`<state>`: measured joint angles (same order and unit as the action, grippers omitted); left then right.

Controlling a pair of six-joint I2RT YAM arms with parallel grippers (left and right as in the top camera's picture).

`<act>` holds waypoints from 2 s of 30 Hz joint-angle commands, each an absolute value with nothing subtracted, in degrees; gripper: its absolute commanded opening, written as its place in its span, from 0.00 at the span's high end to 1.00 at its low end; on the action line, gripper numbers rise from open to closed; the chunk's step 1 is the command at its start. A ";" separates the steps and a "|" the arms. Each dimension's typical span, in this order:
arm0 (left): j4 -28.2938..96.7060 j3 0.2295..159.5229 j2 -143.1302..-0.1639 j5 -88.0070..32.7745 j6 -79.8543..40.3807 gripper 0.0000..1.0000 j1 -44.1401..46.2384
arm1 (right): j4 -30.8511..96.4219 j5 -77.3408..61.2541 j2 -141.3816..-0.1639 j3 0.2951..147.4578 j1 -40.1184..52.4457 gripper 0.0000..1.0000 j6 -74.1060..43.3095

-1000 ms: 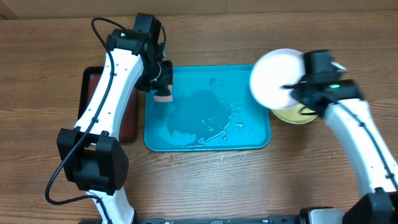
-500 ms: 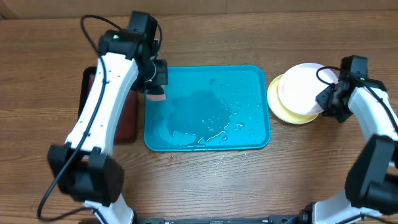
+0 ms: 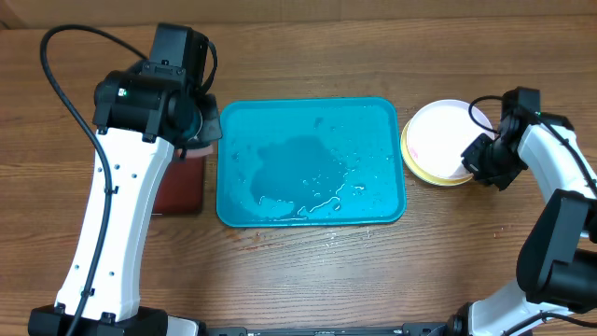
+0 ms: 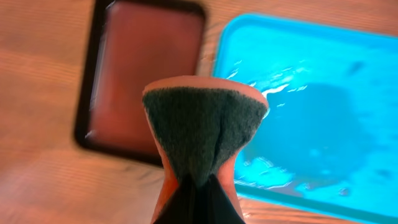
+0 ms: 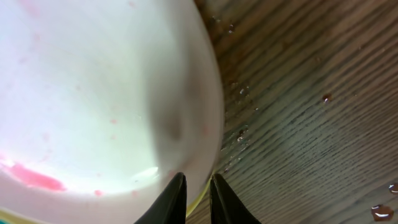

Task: Clean dirty plates on tray and stack at the side
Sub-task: 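Move the sponge with the left gripper onto the dark red tray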

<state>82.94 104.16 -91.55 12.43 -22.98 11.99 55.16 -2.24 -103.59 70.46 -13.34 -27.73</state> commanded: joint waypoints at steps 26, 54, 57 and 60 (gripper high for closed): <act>43.22 64.55 -95.42 7.86 -14.26 0.95 -7.90 | 57.19 -3.51 -91.94 74.26 -5.26 0.74 -22.17; 70.06 95.96 -90.19 -20.49 -11.99 0.00 -7.46 | 69.54 -3.55 -80.73 85.38 6.11 0.66 -17.50; 70.02 96.27 -89.86 -25.21 -12.01 0.00 -7.46 | 71.90 -3.55 -76.77 88.84 6.11 0.46 -17.50; 68.84 96.16 -90.26 -25.52 -12.03 0.00 -7.49 | 73.19 -3.55 -72.51 91.33 6.11 0.00 -17.52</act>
